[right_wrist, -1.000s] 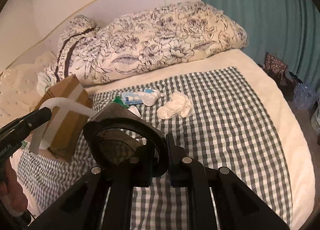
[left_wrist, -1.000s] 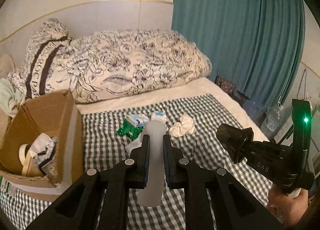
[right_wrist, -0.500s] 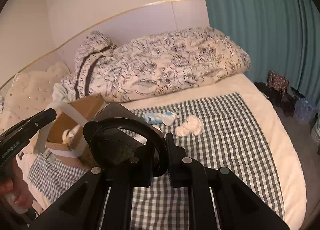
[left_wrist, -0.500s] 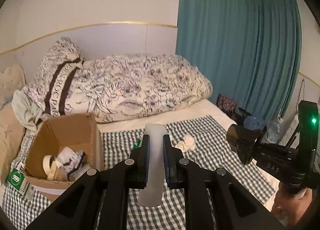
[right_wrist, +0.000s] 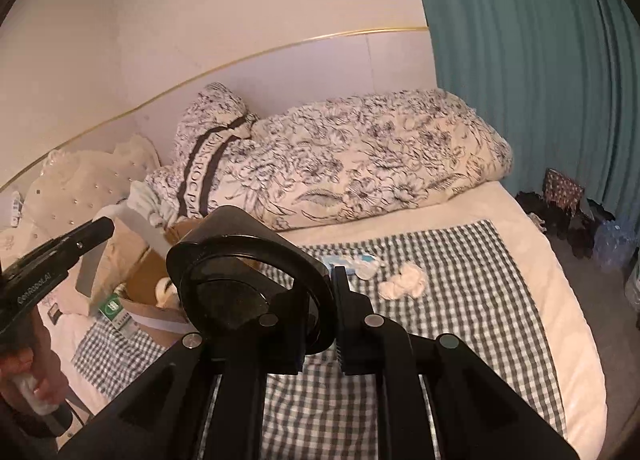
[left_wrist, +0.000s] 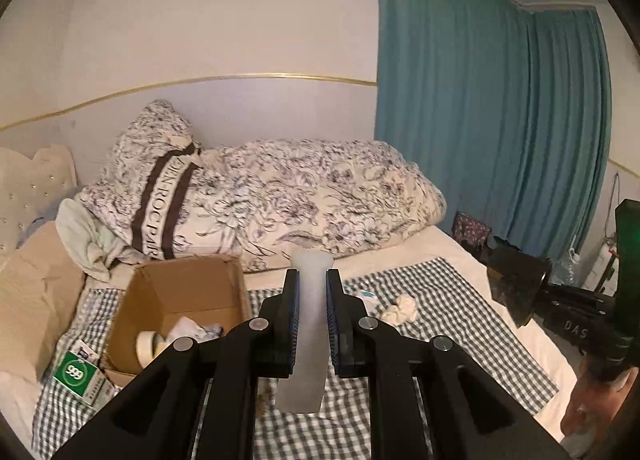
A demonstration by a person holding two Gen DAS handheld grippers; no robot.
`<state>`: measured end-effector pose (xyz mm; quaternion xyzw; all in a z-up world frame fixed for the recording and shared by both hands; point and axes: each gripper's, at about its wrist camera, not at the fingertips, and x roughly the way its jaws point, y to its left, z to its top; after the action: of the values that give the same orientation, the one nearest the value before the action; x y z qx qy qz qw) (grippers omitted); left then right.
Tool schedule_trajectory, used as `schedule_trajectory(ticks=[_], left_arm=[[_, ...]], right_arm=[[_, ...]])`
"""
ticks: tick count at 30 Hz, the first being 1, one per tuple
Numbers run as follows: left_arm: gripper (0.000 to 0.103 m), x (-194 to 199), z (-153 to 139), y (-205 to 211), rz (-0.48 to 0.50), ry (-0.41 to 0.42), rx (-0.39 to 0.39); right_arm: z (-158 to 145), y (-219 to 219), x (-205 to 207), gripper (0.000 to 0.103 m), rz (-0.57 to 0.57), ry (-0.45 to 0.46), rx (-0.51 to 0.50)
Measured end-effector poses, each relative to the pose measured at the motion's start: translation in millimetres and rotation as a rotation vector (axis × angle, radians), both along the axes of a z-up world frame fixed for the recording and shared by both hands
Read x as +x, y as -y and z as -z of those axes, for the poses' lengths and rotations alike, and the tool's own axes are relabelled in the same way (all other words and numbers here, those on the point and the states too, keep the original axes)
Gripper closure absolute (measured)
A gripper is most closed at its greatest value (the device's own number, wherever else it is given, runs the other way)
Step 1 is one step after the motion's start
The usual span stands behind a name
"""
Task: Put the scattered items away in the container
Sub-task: 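Carry the white tube and black holder with both tools over the cardboard box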
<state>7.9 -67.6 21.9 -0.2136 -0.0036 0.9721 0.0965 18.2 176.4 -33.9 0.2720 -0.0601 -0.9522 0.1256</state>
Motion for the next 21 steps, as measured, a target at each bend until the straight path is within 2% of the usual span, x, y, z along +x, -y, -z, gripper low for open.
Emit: schedule_trajectory(ticks=[11,21], left_arm=[[0.091,-6.8,-14.1,52.4,-0.058,-0.026,0.01],[0.091,-27.7,-9.3,96.0,-0.093,-0.013,0.01]], right_arm=[[-24.2,48.9,-14.4,0.092,-0.07,-0.024,-0.034],[-24.0,105.7,-38.6,0.092,-0.146,-0.014,-0.044]])
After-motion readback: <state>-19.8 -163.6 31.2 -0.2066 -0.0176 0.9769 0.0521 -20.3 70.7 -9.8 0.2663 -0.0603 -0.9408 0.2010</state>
